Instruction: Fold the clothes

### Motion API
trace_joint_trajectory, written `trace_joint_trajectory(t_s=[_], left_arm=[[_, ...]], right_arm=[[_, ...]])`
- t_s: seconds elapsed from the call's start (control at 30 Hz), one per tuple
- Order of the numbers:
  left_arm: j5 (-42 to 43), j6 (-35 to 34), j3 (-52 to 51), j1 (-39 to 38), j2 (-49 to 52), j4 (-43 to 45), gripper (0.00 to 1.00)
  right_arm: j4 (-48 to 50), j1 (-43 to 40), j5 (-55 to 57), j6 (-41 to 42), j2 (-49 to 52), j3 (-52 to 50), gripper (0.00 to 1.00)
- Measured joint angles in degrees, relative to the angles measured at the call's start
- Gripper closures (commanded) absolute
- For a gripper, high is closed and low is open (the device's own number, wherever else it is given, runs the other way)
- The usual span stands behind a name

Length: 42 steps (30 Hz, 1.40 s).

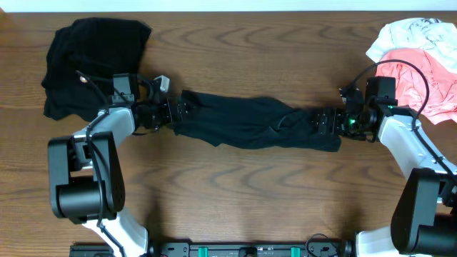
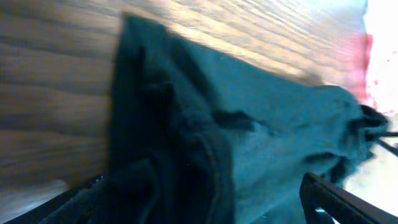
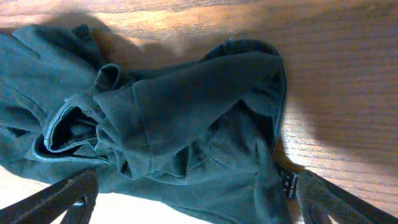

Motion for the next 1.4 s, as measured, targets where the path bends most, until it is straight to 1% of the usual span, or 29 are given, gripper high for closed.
trace_joint_trajectory(t_s=[0.13, 0.23, 0.27, 0.3, 0.37, 0.4, 0.47, 0.5, 0.57, 0.6, 0.63, 0.83, 0.93, 1.1, 1.17, 1.3, 1.4], left_arm=[[4.79, 0.00, 0.76, 0.11, 1.84, 0.07, 0.02], [6.64, 0.07, 0.81, -0.42, 2.38, 0.22, 0.00], [7.08, 0.17, 0.81, -0.85, 2.47, 0.24, 0.02], [7.45, 0.17, 0.81, -1.36, 2.56, 0.28, 0.08], [7.39, -0.02, 0.74, -2.69, 2.78, 0.39, 0.26], [7.13, 0.07, 0.59, -3.50, 3.13, 0.24, 0.33], [6.93, 0.15, 0.39, -4.79, 3.65, 0.20, 0.50], [6.34, 0.11, 0.33, -5.27, 3.82, 0.02, 0.56], [5.42, -0.11, 0.11, -5.92, 4.26, -0.26, 0.75], [4.70, 0.13, 0.02, -6.03, 4.50, -0.31, 0.81], [4.59, -0.15, -0.13, -6.12, 4.76, -0.24, 0.94], [3.61, -0.28, -0.07, -5.99, 5.29, -0.70, 0.94], [0.85, -0.98, 1.64, -6.01, 4.83, -4.31, 0.94], [-11.78, -1.20, 6.21, -5.90, 1.29, -13.38, 0.94], [-17.64, -1.14, 8.28, -5.88, -2.05, -16.13, 0.94], [-26.82, -1.07, 12.22, -5.90, -9.79, -18.21, 0.94], [-32.02, -0.87, 13.31, -6.23, -14.93, -18.73, 0.94]], right_arm=[[0.04, 0.00, 0.00, 0.00, 0.00, -0.02, 0.01], [0.33, 0.00, -0.02, 0.00, 0.00, 0.00, 0.01], [0.37, 0.00, -0.02, 0.00, 0.00, -0.02, 0.01], [0.46, 0.00, -0.02, 0.00, 0.00, -0.02, 0.01], [0.48, 0.00, -0.02, 0.00, 0.00, 0.00, 0.01], [0.50, 0.00, 0.00, 0.00, 0.00, -0.02, 0.01], [0.50, 0.00, -0.04, 0.00, 0.00, 0.00, 0.01], [0.50, 0.00, -0.09, 0.00, 0.00, -0.02, 0.01], [0.55, 0.00, -0.15, 0.00, 0.00, -0.02, 0.01], [0.55, 0.00, -0.17, 0.00, 0.00, -0.02, 0.01], [0.57, 0.00, -0.17, 0.00, 0.00, -0.02, 0.01], [0.59, 0.00, -0.22, 0.00, 0.00, -0.04, 0.01], [0.57, 0.00, -0.22, 0.00, 0.00, -0.04, 0.01], [0.57, 0.00, -0.22, 0.00, -0.15, -0.04, 0.01], [0.63, 0.00, -0.22, 0.00, -0.63, -0.04, 0.01], [0.96, 0.00, -0.22, 0.00, -3.10, -0.04, 0.01], [1.51, 0.00, -0.22, 0.00, -5.22, -0.04, 0.01]])
